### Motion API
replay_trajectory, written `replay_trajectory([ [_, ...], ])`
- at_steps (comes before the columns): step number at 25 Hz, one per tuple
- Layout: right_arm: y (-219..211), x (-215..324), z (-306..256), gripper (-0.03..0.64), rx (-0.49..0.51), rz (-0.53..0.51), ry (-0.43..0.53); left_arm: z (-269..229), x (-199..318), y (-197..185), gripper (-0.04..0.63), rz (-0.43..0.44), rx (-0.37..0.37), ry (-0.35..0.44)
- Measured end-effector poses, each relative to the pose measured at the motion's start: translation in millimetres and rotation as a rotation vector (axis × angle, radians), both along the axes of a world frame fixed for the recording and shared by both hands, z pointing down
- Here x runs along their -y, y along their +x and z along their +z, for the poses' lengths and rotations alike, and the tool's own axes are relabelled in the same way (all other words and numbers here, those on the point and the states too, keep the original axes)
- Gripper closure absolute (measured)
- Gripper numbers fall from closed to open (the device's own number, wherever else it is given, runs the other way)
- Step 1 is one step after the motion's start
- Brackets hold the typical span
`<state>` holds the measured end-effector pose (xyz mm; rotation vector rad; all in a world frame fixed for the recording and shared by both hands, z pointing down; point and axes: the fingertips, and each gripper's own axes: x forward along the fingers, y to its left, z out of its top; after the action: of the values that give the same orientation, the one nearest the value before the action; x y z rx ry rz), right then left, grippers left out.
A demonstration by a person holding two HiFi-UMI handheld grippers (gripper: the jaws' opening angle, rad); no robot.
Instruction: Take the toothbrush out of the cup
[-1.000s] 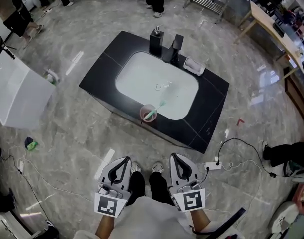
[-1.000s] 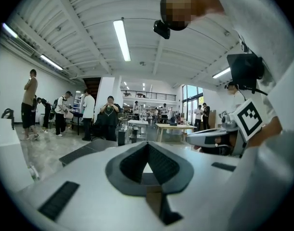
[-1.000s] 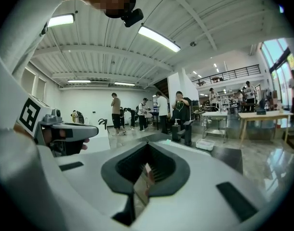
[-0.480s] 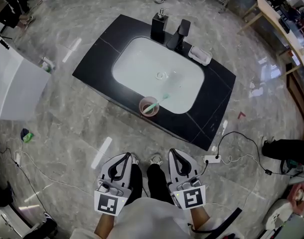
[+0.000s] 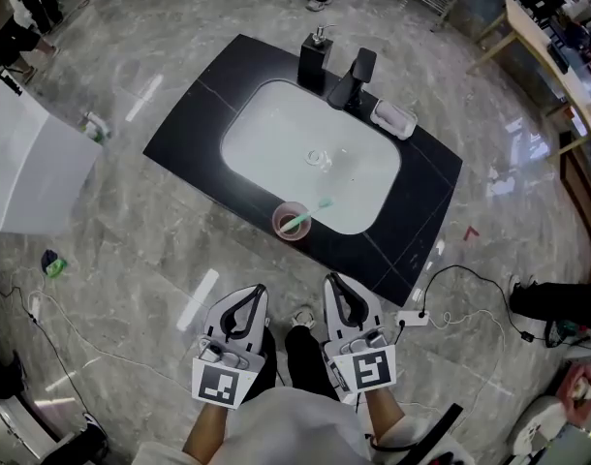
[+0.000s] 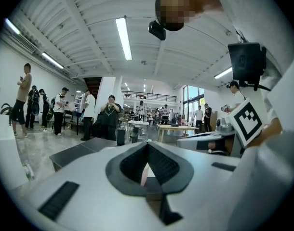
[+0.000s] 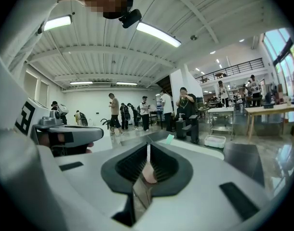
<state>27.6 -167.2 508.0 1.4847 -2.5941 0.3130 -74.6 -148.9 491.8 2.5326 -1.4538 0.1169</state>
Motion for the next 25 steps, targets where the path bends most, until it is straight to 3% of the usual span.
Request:
replay_trajectory([
  [5, -5, 20, 18, 0.608, -0.003, -0.029, -0.032, 0, 9, 4, 0.600, -0.001, 0.002, -0.012],
  [17, -11, 66, 46, 0.465, -0.038, -0.058, 0.009, 17, 14, 1, 0.600, -0.008, 0.020, -0.063],
  [25, -12, 99, 59, 0.464, -0.018, -0.053, 0.056, 25, 15, -9, 0.600, -0.017, 0.045, -0.086],
])
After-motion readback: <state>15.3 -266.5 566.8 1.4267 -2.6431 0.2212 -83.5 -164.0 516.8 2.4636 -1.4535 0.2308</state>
